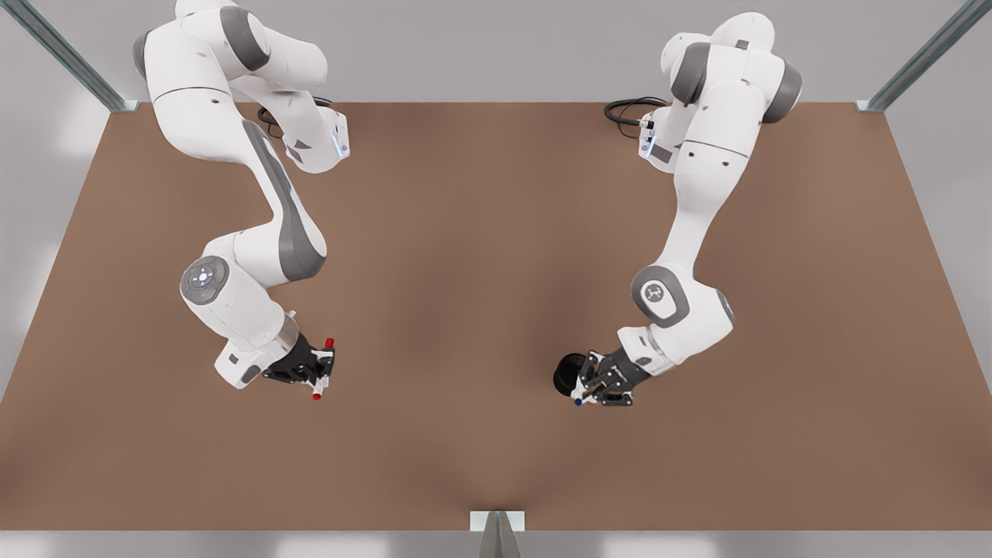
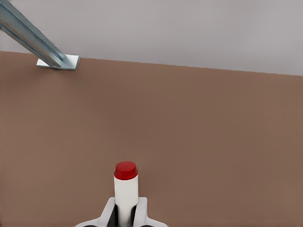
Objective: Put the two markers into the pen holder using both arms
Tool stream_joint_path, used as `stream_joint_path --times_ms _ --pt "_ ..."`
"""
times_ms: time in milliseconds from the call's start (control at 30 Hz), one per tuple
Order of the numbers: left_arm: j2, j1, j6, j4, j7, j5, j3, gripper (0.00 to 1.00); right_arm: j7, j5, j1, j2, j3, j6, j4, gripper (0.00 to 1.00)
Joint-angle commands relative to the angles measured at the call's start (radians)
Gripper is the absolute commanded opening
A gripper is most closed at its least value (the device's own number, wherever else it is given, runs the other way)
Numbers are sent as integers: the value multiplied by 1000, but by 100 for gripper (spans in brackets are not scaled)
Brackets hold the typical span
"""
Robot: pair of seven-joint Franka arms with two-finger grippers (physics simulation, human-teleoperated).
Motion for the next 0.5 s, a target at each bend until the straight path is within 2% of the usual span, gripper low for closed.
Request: stream_joint_path --times_ms 0,33,67,100,200,267,300,367,400,433,467 --pt "-2 2 -10 -12 350 -39 -1 24 41 -13 2 -1 2 -1 5 21" --pt "0 1 -12 -21 377 -70 0 42 43 -12 7 -1 2 4 5 21" --pt "-2 10 -41 -26 379 -73 -1 85 44 -13 20 -1 5 14 5 21" --pt "-3 24 -92 -26 381 -71 0 100 44 -12 36 0 7 39 5 21" --pt "-34 42 -118 -26 368 -67 2 100 168 -15 144 16 5 94 47 21" --pt "-112 128 -199 -61 339 5 10 100 173 -13 238 63 -10 205 73 21" --pt "-141 197 -266 -60 258 119 10 100 175 -18 260 68 -11 205 86 21" --pt "-192 275 -362 -43 79 307 14 100 398 -168 322 72 -8 197 112 21" --pt "-244 275 -388 -35 -145 494 40 100 447 -174 379 123 -16 195 184 21" --pt "-290 275 -522 5 -477 745 69 100 523 -234 445 161 -50 200 256 21" --pt "-286 265 -746 121 -855 1011 68 100 576 -236 494 220 -54 200 365 21"
